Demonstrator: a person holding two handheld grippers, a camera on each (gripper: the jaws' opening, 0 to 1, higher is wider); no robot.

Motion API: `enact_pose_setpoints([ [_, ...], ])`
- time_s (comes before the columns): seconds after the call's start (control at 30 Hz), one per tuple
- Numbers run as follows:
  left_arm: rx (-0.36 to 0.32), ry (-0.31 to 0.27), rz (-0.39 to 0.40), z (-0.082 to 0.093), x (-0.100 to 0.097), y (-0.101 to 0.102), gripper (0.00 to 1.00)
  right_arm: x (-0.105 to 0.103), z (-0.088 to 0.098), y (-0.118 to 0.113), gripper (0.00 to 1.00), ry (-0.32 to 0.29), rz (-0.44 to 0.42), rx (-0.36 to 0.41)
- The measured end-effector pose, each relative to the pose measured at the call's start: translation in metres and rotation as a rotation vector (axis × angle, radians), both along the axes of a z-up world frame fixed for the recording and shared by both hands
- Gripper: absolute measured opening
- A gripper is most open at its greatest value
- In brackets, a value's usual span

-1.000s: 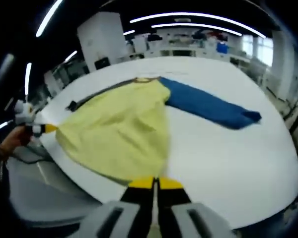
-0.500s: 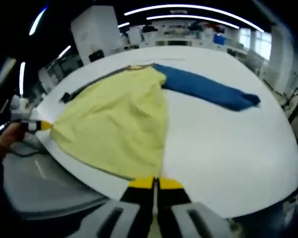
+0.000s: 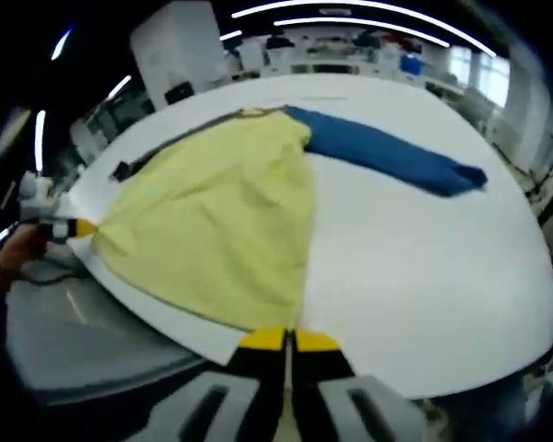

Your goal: Fold the garment on the visible template until the final outline fits inside the template.

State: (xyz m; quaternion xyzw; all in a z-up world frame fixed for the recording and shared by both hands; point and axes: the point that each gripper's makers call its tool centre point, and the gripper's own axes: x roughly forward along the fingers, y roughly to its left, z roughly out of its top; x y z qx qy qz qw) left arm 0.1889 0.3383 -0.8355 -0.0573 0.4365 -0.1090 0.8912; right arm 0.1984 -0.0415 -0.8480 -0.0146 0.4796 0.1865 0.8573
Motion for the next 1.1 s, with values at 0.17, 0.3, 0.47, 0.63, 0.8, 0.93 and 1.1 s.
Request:
enact_pose_setpoints([
  [0.17, -0.003, -0.011, -0.007, 0.0, 0.002, 0.003, 0.0, 0.002, 0.002, 0.004, 0.0, 0.011, -0.078, 0.098],
  [0.3, -0.009, -0.025, -0.016, 0.004, 0.002, 0.0, 0.07, 0.004, 0.003, 0.002, 0.12, -0.001, -0.075, 0.104],
  [0.47, -0.015, -0.072, -0.039, 0.013, 0.006, -0.01, 0.2, 0.011, 0.012, 0.007, 0.32, -0.047, -0.041, 0.144],
  [0.63, -0.005, -0.136, -0.079, 0.022, 0.014, -0.014, 0.34, 0.017, 0.022, 0.007, 0.57, -0.108, -0.007, 0.129],
  [0.8, -0.017, -0.223, -0.117, 0.029, 0.026, -0.013, 0.47, 0.031, 0.03, 0.0, 0.68, -0.164, -0.011, 0.149],
  [0.93, -0.061, -0.302, -0.119, 0.042, 0.034, -0.019, 0.57, 0.043, 0.032, -0.008, 0.71, -0.217, 0.015, 0.125],
  [1.1, -0.05, -0.335, -0.139, 0.048, 0.037, -0.025, 0.68, 0.061, 0.035, -0.023, 0.75, -0.258, -0.008, 0.13],
])
